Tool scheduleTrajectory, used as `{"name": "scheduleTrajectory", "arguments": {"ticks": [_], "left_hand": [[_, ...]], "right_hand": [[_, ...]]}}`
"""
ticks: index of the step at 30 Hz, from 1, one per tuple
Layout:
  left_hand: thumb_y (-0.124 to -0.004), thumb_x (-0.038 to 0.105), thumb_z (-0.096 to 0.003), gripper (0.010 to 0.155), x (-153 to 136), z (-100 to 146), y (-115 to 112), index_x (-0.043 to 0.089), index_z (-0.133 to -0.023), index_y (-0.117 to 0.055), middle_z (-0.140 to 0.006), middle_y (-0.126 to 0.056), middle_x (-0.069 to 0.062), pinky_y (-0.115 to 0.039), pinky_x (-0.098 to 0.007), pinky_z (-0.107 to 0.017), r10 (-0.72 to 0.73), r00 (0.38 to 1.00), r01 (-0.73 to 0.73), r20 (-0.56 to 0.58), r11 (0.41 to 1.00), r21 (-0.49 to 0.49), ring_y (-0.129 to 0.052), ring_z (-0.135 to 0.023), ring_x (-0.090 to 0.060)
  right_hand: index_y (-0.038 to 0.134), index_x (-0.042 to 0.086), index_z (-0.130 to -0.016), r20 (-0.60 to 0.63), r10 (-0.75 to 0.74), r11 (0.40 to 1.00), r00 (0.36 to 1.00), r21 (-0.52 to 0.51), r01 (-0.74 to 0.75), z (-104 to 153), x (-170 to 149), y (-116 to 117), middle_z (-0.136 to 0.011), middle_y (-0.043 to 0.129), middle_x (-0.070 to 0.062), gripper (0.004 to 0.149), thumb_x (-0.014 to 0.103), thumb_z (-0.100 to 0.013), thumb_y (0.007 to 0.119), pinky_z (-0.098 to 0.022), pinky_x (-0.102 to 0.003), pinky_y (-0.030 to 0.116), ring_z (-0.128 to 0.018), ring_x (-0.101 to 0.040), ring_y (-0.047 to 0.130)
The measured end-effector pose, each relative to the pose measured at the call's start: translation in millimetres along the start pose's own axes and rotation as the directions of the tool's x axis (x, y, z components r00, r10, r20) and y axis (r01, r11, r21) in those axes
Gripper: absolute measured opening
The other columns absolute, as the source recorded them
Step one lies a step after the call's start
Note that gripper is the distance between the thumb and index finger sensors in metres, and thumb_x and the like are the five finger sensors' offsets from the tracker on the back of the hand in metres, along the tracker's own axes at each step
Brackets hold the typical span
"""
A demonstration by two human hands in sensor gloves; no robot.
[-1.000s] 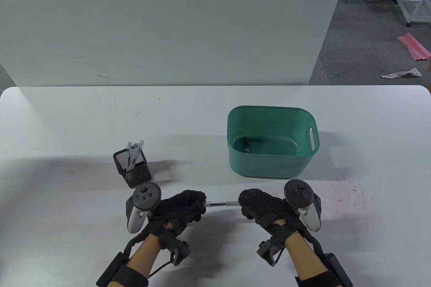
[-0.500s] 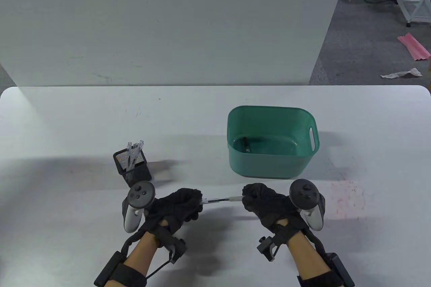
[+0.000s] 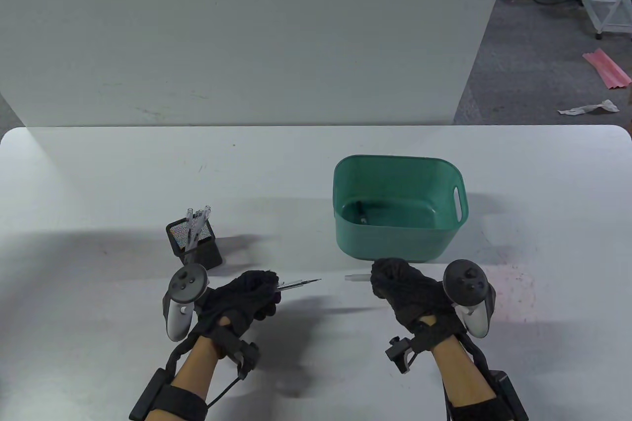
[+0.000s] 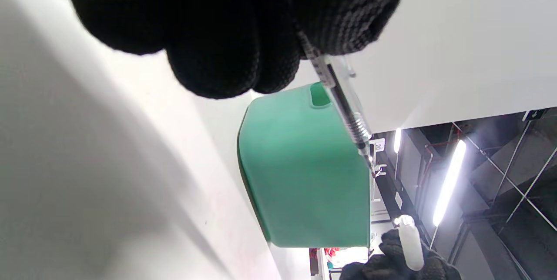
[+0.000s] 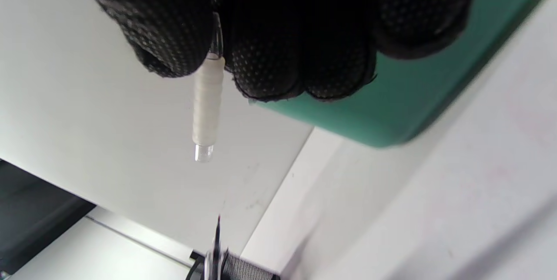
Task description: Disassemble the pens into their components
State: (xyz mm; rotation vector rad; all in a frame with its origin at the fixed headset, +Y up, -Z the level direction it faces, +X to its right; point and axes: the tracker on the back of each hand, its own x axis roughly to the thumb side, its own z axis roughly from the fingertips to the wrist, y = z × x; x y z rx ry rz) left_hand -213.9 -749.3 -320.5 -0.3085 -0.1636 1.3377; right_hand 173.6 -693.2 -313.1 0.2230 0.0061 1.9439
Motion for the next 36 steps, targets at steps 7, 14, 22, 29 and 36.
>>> {"name": "scheduleTrajectory", "arguments": {"ticks": [7,14,22,29,36], "left_hand": [[-0.079,0.035,-0.0506,0.043,7,4,6,0.026,-0.093,-0.079,-0.084,-0.096,-0.009,-0.086,-0.052,-0.048,-0.005,1.000,0.006,-0.004,0.998,0.059,-0.106,-0.058,-0.025],[-0.078,0.033,-0.0507,0.043,12,7,8,0.025,-0.093,-0.079,-0.084,-0.096,-0.010,-0.086,-0.053,-0.048,-0.027,1.000,0.026,0.003,0.996,0.083,-0.106,-0.058,-0.026],[-0.078,0.033,-0.0507,0.043,14,8,10,0.025,-0.093,-0.079,-0.084,-0.096,-0.011,-0.086,-0.054,-0.048,-0.047,0.999,0.046,0.007,0.995,0.093,-0.106,-0.059,-0.027],[-0.078,0.033,-0.0507,0.043,14,8,13,0.025,-0.093,-0.080,-0.084,-0.097,-0.011,-0.087,-0.053,-0.048,-0.103,0.995,0.102,0.005,0.989,0.103,-0.107,-0.059,-0.027],[-0.078,0.034,-0.0509,0.043,11,6,11,0.024,-0.093,-0.080,-0.084,-0.097,-0.011,-0.087,-0.054,-0.048,-0.139,0.990,0.139,-0.014,0.985,0.104,-0.107,-0.059,-0.027]], "right_hand": [[0.073,0.009,-0.089,-0.002,0.312,0.916,0.950,-0.265,-0.302,-21,47,-33,-0.067,0.090,-0.010,0.047,0.038,-0.053,0.078,-0.043,-0.051,0.079,-0.063,-0.036,0.088],[0.074,0.009,-0.089,-0.215,0.517,0.767,0.829,-0.313,-0.560,-68,65,-47,-0.066,0.091,-0.010,0.047,0.039,-0.053,0.078,-0.043,-0.052,0.078,-0.063,-0.036,0.088],[0.074,0.011,-0.091,-0.394,0.577,0.712,0.715,-0.186,-0.677,-104,61,-35,-0.071,0.090,-0.011,0.047,0.039,-0.053,0.078,-0.048,-0.054,0.075,-0.068,-0.038,0.086],[0.067,0.014,-0.099,-0.287,0.585,0.737,0.759,-0.203,-0.645,-104,66,-22,-0.089,0.081,-0.015,0.053,0.041,-0.054,0.076,-0.064,-0.062,0.065,-0.084,-0.042,0.076],[0.068,0.015,-0.099,0.070,0.626,0.761,0.776,-0.271,-0.590,-63,93,-4,-0.093,0.080,-0.015,0.052,0.041,-0.054,0.076,-0.065,-0.061,0.066,-0.087,-0.043,0.076]]}}
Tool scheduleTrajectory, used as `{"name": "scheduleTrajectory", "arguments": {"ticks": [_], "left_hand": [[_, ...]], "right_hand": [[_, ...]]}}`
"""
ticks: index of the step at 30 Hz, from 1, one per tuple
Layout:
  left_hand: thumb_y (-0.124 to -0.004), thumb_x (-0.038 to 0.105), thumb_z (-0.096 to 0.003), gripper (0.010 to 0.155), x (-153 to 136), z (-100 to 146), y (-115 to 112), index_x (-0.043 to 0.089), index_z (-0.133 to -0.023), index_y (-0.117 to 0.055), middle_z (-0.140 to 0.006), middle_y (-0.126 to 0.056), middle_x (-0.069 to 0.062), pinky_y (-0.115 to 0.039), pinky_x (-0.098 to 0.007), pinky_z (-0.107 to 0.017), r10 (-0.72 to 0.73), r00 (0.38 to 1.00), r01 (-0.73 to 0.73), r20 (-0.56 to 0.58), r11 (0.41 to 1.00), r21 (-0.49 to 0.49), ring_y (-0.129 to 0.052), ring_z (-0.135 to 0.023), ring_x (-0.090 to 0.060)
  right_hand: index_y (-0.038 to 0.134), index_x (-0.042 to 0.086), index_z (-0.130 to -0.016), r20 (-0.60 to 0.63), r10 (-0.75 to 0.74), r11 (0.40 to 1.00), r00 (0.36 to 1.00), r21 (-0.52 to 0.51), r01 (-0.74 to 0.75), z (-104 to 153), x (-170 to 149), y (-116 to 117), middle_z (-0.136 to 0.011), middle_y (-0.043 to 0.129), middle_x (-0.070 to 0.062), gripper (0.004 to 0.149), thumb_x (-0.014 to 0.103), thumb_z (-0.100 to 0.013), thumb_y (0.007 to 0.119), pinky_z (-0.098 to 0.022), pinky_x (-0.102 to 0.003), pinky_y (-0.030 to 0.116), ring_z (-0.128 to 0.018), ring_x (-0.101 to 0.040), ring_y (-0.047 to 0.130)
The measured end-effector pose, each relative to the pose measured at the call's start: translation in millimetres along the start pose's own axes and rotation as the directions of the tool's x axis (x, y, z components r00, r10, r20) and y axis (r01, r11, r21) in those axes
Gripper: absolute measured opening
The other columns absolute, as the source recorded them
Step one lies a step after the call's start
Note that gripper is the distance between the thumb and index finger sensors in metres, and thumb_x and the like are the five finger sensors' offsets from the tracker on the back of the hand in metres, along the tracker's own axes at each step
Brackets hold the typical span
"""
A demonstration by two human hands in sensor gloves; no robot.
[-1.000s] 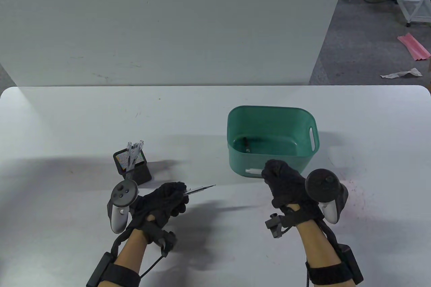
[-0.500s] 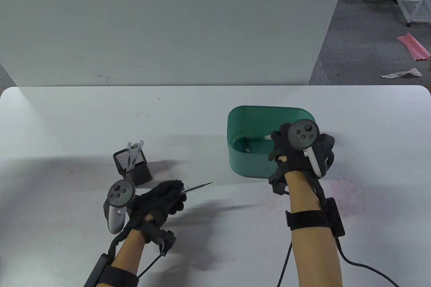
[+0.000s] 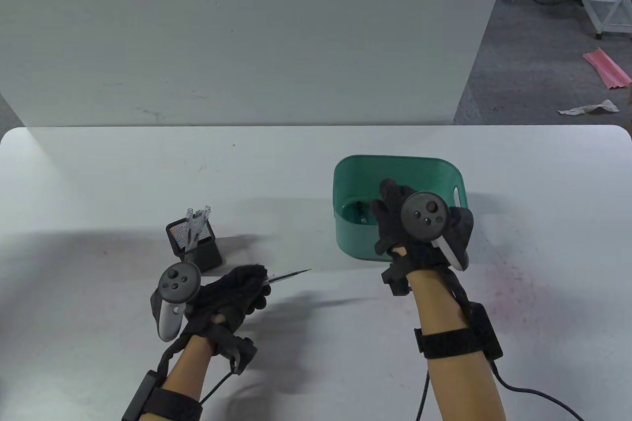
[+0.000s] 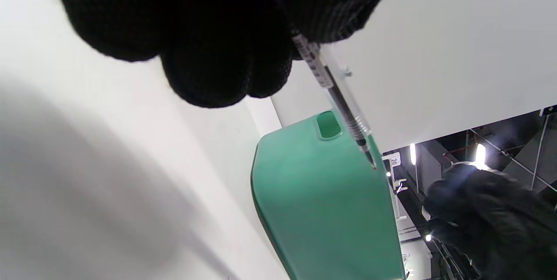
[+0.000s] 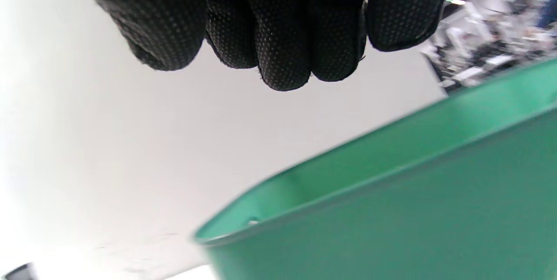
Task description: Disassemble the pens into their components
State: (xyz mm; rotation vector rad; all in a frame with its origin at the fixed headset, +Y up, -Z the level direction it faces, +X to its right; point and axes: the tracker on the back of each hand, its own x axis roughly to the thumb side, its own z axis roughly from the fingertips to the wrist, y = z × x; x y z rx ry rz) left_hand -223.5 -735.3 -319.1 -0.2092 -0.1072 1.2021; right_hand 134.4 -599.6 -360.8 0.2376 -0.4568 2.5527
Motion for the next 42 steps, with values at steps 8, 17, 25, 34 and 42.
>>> {"name": "scheduleTrajectory", "arguments": {"ticks": [8,17,25,34,42], "left_hand": [[-0.078,0.036,-0.0513,0.043,7,3,-9,0.024,-0.093,-0.080,-0.083,-0.097,-0.010,-0.086,-0.054,-0.048,-0.045,0.999,0.045,0.029,0.999,-0.003,-0.107,-0.059,-0.027],[-0.077,0.036,-0.0514,0.043,9,4,-16,0.025,-0.092,-0.080,-0.083,-0.098,-0.010,-0.086,-0.054,-0.048,-0.103,0.994,0.103,0.038,0.994,-0.021,-0.107,-0.059,-0.027],[-0.077,0.037,-0.0514,0.043,10,3,-28,0.025,-0.092,-0.081,-0.083,-0.098,-0.010,-0.086,-0.053,-0.048,-0.130,0.990,0.133,0.048,0.989,-0.061,-0.107,-0.059,-0.027],[-0.077,0.037,-0.0516,0.043,15,4,-39,0.025,-0.092,-0.080,-0.083,-0.098,-0.009,-0.087,-0.053,-0.048,-0.098,0.993,0.104,0.064,0.989,-0.108,-0.107,-0.059,-0.026],[-0.077,0.037,-0.0514,0.043,13,4,-39,0.025,-0.092,-0.080,-0.083,-0.098,-0.009,-0.087,-0.053,-0.048,-0.087,0.995,0.093,0.052,0.989,-0.114,-0.107,-0.059,-0.026]], "right_hand": [[0.069,0.015,-0.098,0.195,-0.064,0.996,0.979,0.073,0.050,54,16,16,-0.091,0.081,-0.015,0.052,0.042,-0.054,0.075,-0.059,-0.058,0.073,-0.084,-0.042,0.079],[0.056,0.019,-0.106,0.303,-0.078,0.978,0.950,0.209,0.014,86,-5,72,-0.105,0.066,-0.015,0.061,0.046,-0.054,0.073,-0.066,-0.065,0.062,-0.094,-0.044,0.068],[0.055,0.019,-0.106,0.334,-0.085,0.962,0.939,0.273,-0.010,88,2,87,-0.106,0.066,-0.015,0.062,0.046,-0.054,0.074,-0.066,-0.064,0.063,-0.094,-0.043,0.069],[0.074,0.015,-0.095,0.338,-0.083,0.945,0.938,0.325,-0.034,88,3,91,-0.088,0.086,-0.015,0.048,0.040,-0.055,0.074,-0.055,-0.058,0.075,-0.075,-0.040,0.086],[0.080,0.014,-0.089,0.322,-0.098,0.938,0.941,0.345,-0.020,87,2,91,-0.078,0.091,-0.014,0.042,0.036,-0.053,0.076,-0.051,-0.056,0.078,-0.066,-0.037,0.090]]}}
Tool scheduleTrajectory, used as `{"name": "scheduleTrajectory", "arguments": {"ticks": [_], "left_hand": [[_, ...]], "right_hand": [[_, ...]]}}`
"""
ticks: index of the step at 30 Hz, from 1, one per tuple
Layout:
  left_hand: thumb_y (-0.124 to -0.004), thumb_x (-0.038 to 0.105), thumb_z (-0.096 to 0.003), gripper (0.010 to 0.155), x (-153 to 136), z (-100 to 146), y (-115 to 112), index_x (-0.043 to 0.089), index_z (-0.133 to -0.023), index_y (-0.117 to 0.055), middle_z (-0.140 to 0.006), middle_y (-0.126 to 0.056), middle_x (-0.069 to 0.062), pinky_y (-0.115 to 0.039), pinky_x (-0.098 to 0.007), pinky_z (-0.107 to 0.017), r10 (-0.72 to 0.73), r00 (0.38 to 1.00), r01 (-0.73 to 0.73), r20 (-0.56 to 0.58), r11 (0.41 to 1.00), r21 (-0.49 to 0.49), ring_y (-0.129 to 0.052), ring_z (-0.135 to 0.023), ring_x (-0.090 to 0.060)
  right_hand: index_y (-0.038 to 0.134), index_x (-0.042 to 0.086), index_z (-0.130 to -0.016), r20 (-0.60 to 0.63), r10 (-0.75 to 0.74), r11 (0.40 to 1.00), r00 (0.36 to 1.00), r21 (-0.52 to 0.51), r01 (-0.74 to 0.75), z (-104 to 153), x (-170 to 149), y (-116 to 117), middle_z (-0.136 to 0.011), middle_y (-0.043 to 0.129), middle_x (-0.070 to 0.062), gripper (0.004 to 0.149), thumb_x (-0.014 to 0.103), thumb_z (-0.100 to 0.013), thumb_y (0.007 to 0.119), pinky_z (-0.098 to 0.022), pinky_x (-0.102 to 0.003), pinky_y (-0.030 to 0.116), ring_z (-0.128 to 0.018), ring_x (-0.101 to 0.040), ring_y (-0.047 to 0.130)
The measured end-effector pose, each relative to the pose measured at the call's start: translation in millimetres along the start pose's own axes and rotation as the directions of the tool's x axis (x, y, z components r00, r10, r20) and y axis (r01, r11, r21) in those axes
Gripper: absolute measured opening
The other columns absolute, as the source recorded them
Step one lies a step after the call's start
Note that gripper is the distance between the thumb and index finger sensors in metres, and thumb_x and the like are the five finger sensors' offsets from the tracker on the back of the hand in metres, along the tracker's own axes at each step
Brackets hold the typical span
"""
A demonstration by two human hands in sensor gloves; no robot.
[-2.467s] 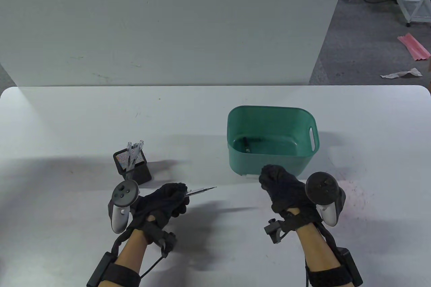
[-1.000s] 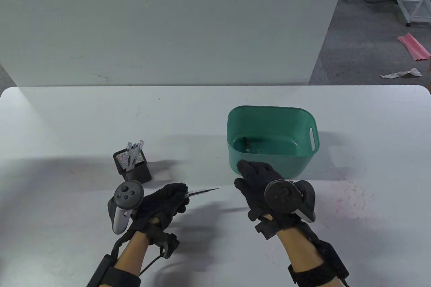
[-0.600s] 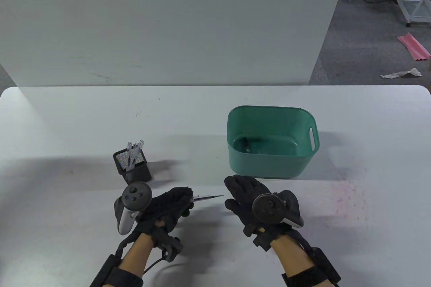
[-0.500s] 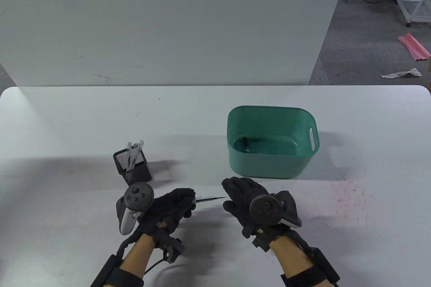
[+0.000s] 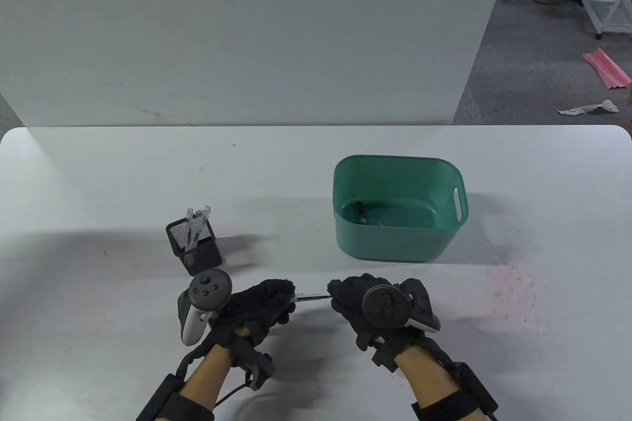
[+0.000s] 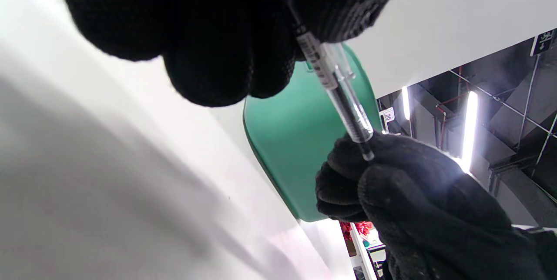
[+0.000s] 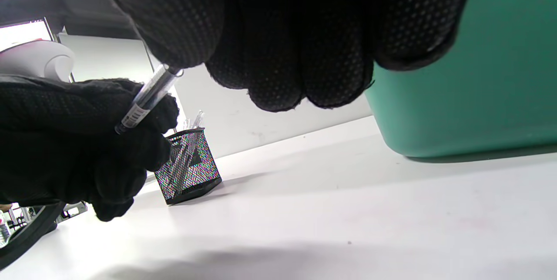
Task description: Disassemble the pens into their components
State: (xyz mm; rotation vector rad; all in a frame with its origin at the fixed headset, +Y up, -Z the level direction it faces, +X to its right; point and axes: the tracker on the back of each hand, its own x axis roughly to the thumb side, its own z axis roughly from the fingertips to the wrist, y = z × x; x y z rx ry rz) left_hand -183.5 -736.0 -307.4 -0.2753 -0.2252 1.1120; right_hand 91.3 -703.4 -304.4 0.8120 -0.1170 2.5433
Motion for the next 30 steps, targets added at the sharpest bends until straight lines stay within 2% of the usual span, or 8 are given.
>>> {"name": "scheduleTrajectory", "arguments": {"ticks": [6,11,15,18,21,23,27,30], "left_hand": [[-0.077,0.036,-0.0515,0.043,-7,-1,8,0.025,-0.093,-0.080,-0.084,-0.097,-0.010,-0.086,-0.054,-0.048,0.030,0.999,-0.030,-0.017,1.000,0.010,-0.106,-0.060,-0.027],[-0.076,0.035,-0.0516,0.043,-14,0,23,0.026,-0.094,-0.079,-0.086,-0.095,-0.010,-0.085,-0.054,-0.049,0.049,0.999,-0.047,-0.017,0.997,0.056,-0.105,-0.062,-0.027],[-0.076,0.035,-0.0515,0.043,-17,2,34,0.026,-0.094,-0.079,-0.086,-0.095,-0.010,-0.085,-0.054,-0.049,0.063,0.998,-0.060,-0.029,0.992,0.108,-0.105,-0.062,-0.028],[-0.076,0.034,-0.0516,0.043,-18,3,39,0.026,-0.094,-0.079,-0.087,-0.095,-0.010,-0.085,-0.055,-0.049,0.070,0.997,-0.063,-0.041,0.988,0.137,-0.105,-0.062,-0.028],[-0.076,0.033,-0.0516,0.043,-20,4,39,0.026,-0.094,-0.078,-0.087,-0.094,-0.011,-0.084,-0.055,-0.050,0.068,0.996,-0.060,-0.055,0.987,0.149,-0.105,-0.063,-0.029],[-0.076,0.033,-0.0516,0.043,-19,4,40,0.026,-0.094,-0.079,-0.087,-0.094,-0.011,-0.084,-0.055,-0.050,0.049,0.997,-0.039,-0.058,0.987,0.156,-0.105,-0.063,-0.029],[-0.077,0.033,-0.0513,0.044,-19,4,40,0.026,-0.094,-0.079,-0.087,-0.094,-0.011,-0.085,-0.055,-0.050,0.008,0.998,0.002,-0.058,0.987,0.162,-0.105,-0.063,-0.029],[-0.077,0.033,-0.0513,0.043,-17,5,41,0.026,-0.094,-0.079,-0.087,-0.094,-0.011,-0.085,-0.055,-0.050,-0.030,0.998,0.039,-0.054,0.985,0.169,-0.105,-0.063,-0.029]], "right_hand": [[0.081,0.015,-0.088,-0.045,-0.043,0.999,0.998,-0.024,0.042,4,-12,-7,-0.078,0.091,-0.014,0.041,0.035,-0.053,0.077,-0.052,-0.057,0.077,-0.067,-0.037,0.090],[0.081,0.015,-0.088,-0.087,-0.062,0.996,0.994,-0.070,0.056,10,-25,-20,-0.078,0.091,-0.014,0.041,0.035,-0.053,0.077,-0.052,-0.057,0.077,-0.067,-0.037,0.090],[0.081,0.014,-0.088,-0.118,-0.087,0.989,0.989,-0.126,0.072,15,-35,-33,-0.078,0.091,-0.014,0.041,0.035,-0.053,0.077,-0.052,-0.057,0.077,-0.067,-0.037,0.090],[0.081,0.014,-0.088,-0.172,-0.101,0.975,0.980,-0.211,0.063,20,-40,-45,-0.078,0.091,-0.014,0.041,0.035,-0.054,0.076,-0.052,-0.057,0.077,-0.067,-0.037,0.090],[0.081,0.014,-0.088,-0.232,-0.100,0.944,0.968,-0.329,0.019,22,-42,-60,-0.078,0.091,-0.015,0.041,0.035,-0.053,0.077,-0.053,-0.057,0.076,-0.068,-0.038,0.089],[0.081,0.015,-0.088,-0.290,-0.053,0.918,0.956,-0.390,-0.068,20,-42,-72,-0.078,0.091,-0.014,0.041,0.036,-0.054,0.077,-0.053,-0.057,0.076,-0.068,-0.037,0.089],[0.081,0.015,-0.088,-0.383,0.007,0.890,0.924,-0.419,-0.181,10,-47,-89,-0.078,0.091,-0.014,0.041,0.036,-0.054,0.077,-0.053,-0.056,0.076,-0.068,-0.037,0.089],[0.081,0.015,-0.089,-0.476,0.028,0.892,0.879,-0.385,-0.238,-3,-55,-98,-0.079,0.091,-0.014,0.041,0.036,-0.054,0.076,-0.055,-0.058,0.075,-0.070,-0.038,0.089]]}}
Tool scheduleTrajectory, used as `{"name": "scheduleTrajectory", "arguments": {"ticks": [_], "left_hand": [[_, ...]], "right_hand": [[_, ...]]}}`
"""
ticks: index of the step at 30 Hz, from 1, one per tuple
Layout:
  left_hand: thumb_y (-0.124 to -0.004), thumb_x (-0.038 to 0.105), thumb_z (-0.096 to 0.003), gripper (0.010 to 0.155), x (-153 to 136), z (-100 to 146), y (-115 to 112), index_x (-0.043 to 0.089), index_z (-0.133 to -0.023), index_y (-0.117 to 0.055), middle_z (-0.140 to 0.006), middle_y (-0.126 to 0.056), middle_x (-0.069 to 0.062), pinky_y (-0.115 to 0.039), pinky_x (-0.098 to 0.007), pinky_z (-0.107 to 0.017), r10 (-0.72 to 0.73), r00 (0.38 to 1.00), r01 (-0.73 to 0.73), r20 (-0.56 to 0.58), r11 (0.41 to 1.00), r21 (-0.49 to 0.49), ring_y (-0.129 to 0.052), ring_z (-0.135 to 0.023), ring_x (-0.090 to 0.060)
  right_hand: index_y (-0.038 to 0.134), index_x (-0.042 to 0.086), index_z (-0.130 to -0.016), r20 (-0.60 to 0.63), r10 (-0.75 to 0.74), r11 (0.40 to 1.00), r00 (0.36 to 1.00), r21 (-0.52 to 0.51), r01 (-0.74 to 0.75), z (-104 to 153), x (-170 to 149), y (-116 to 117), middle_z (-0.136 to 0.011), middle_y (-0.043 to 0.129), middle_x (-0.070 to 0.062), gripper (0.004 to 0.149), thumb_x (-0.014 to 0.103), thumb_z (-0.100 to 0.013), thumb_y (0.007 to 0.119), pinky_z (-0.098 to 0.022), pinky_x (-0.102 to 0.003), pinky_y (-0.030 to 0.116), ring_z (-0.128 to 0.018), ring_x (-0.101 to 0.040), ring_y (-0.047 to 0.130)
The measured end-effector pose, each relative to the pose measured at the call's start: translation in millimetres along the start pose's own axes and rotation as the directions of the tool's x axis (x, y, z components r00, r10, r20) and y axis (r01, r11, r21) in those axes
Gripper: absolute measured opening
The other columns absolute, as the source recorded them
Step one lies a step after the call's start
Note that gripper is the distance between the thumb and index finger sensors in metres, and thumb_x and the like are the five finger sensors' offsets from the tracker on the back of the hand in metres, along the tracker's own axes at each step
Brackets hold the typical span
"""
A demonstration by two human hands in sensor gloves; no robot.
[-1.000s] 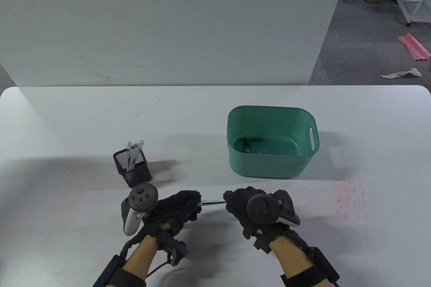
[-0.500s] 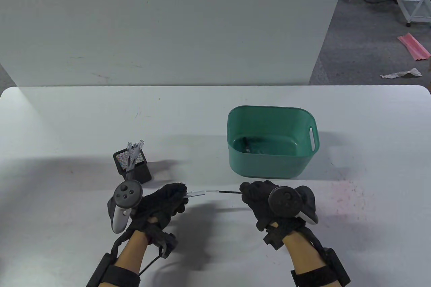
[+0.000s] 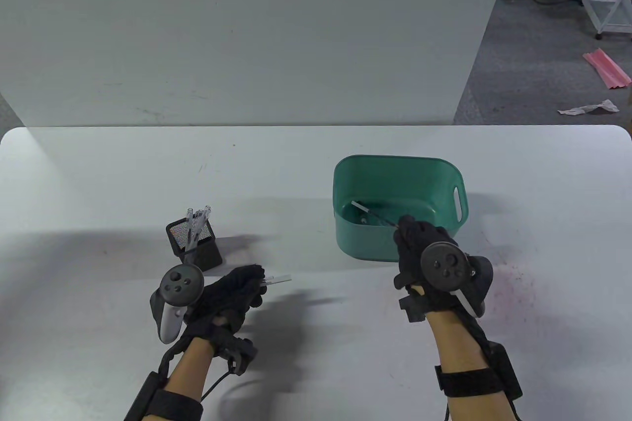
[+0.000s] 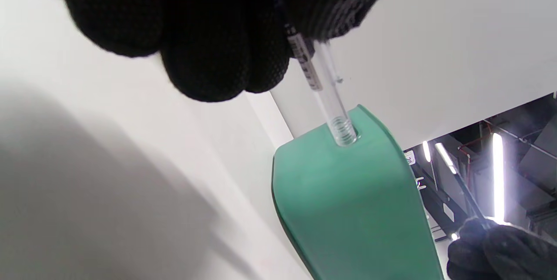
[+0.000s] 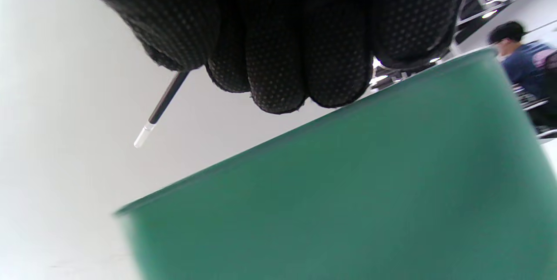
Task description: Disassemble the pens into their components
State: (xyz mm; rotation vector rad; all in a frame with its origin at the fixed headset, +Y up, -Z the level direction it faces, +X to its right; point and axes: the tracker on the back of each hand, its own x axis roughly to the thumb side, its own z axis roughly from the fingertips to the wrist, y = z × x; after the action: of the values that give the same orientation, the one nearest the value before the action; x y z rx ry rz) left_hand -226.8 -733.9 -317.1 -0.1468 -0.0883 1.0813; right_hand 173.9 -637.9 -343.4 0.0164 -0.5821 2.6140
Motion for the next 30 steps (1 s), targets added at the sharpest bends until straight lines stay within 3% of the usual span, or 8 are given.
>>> {"name": "scheduleTrajectory", "arguments": {"ticks": [5,12,18,24,30], "left_hand": [[-0.077,0.033,-0.0512,0.043,4,1,0,0.026,-0.094,-0.079,-0.087,-0.095,-0.010,-0.085,-0.055,-0.050,-0.057,0.998,0.057,0.021,0.998,0.009,-0.105,-0.063,-0.028],[-0.078,0.034,-0.0512,0.043,5,1,-2,0.026,-0.094,-0.079,-0.087,-0.095,-0.010,-0.085,-0.055,-0.049,-0.086,0.996,0.086,0.033,0.996,0.008,-0.105,-0.062,-0.028],[-0.078,0.034,-0.0513,0.043,5,1,-2,0.026,-0.094,-0.079,-0.087,-0.095,-0.010,-0.085,-0.055,-0.049,-0.099,0.995,0.099,0.030,0.995,0.009,-0.105,-0.062,-0.028],[-0.078,0.034,-0.0513,0.043,4,0,-2,0.026,-0.094,-0.079,-0.087,-0.095,-0.010,-0.085,-0.054,-0.049,-0.102,0.994,0.101,0.035,0.995,0.011,-0.105,-0.062,-0.028],[-0.078,0.034,-0.0512,0.043,4,-1,-1,0.026,-0.094,-0.080,-0.086,-0.096,-0.010,-0.085,-0.054,-0.049,-0.100,0.994,0.099,0.037,0.995,0.015,-0.106,-0.062,-0.028]], "right_hand": [[0.081,0.015,-0.090,-0.105,0.040,0.998,0.994,0.046,-0.035,-25,-1,5,-0.080,0.090,-0.014,0.042,0.036,-0.054,0.077,-0.060,-0.060,0.071,-0.070,-0.038,0.087],[0.081,0.016,-0.090,-0.122,0.178,0.983,0.976,0.065,-0.172,-48,13,7,-0.081,0.090,-0.014,0.042,0.036,-0.054,0.077,-0.060,-0.059,0.071,-0.073,-0.038,0.086],[0.080,0.017,-0.091,-0.215,0.241,0.964,0.946,0.164,-0.208,-68,15,20,-0.083,0.089,-0.014,0.042,0.037,-0.054,0.076,-0.062,-0.060,0.069,-0.077,-0.039,0.084],[0.077,0.017,-0.094,-0.253,0.250,0.956,0.935,0.218,-0.197,-74,17,32,-0.087,0.087,-0.014,0.045,0.039,-0.055,0.075,-0.063,-0.062,0.067,-0.080,-0.040,0.082],[0.072,0.017,-0.098,-0.212,0.223,0.960,0.951,0.220,-0.176,-71,21,26,-0.093,0.082,-0.015,0.050,0.042,-0.055,0.074,-0.067,-0.064,0.061,-0.087,-0.042,0.077]]}}
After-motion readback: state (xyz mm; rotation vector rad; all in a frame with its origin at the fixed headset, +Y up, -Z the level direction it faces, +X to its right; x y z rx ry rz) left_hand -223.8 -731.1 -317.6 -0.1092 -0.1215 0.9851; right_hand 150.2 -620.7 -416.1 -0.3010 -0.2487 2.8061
